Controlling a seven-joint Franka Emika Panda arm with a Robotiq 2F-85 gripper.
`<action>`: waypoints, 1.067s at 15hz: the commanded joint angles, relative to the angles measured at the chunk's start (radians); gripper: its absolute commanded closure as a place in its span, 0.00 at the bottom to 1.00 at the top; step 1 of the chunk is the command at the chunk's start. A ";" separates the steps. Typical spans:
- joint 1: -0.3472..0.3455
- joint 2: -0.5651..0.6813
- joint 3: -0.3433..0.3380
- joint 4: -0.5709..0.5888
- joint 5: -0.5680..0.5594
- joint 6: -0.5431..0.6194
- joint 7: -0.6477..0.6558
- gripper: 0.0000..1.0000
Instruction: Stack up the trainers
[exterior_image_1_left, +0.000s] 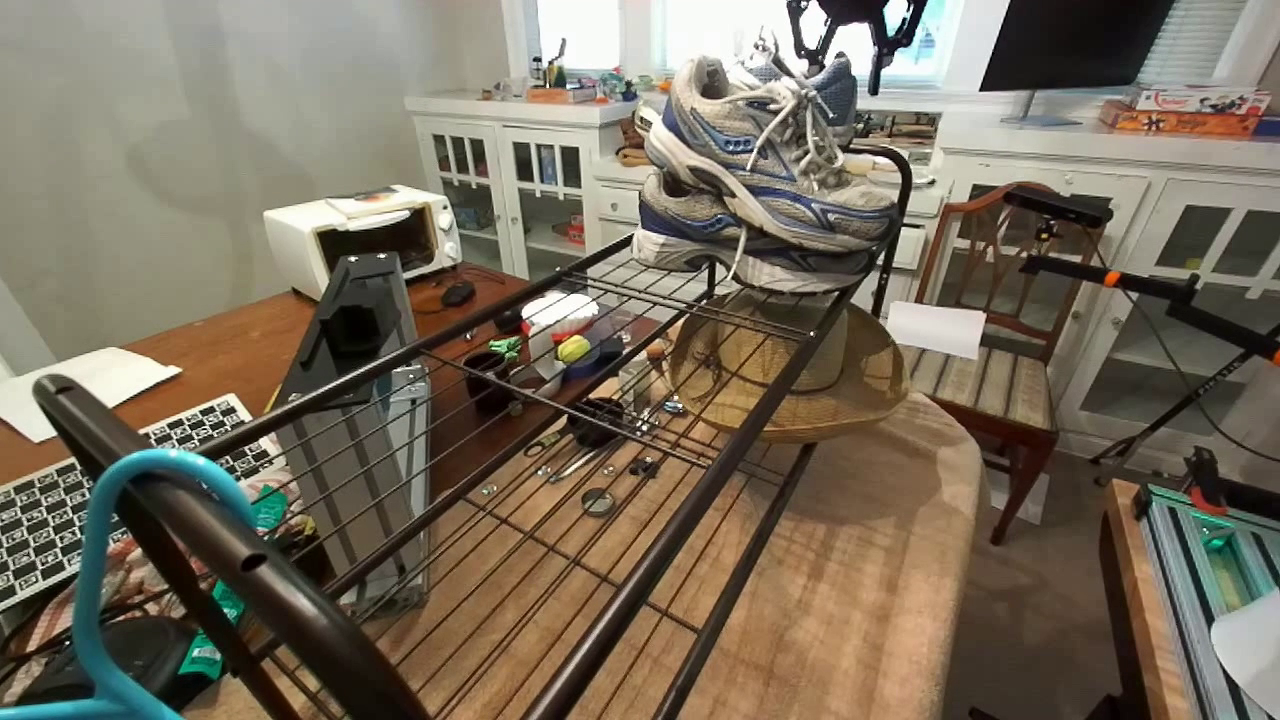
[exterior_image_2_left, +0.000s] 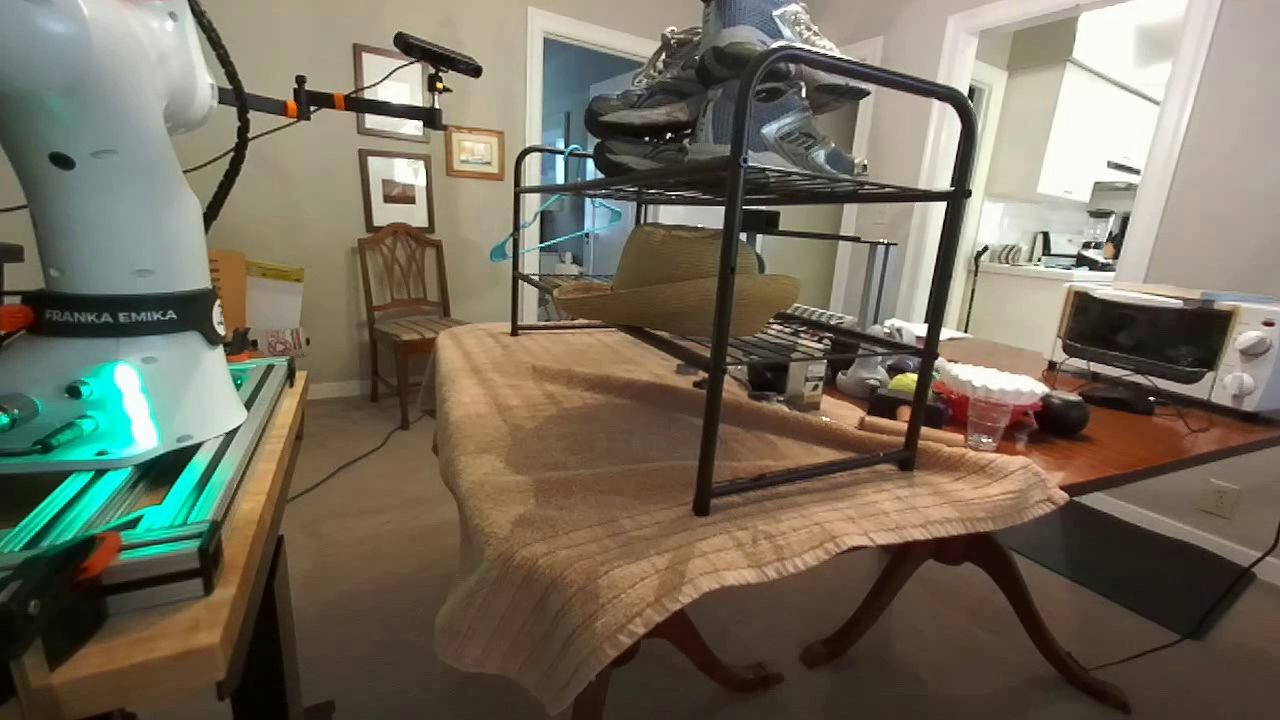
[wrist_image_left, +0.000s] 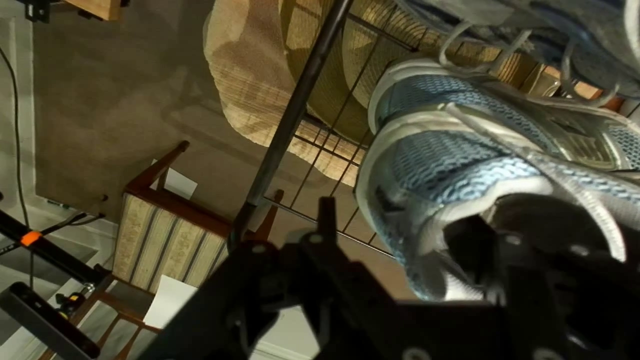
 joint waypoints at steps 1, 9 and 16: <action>0.017 0.031 -0.016 0.045 0.006 -0.033 0.012 0.17; 0.019 0.028 -0.021 0.056 0.008 -0.023 0.011 0.00; 0.014 -0.034 -0.032 0.012 0.027 0.016 -0.024 0.00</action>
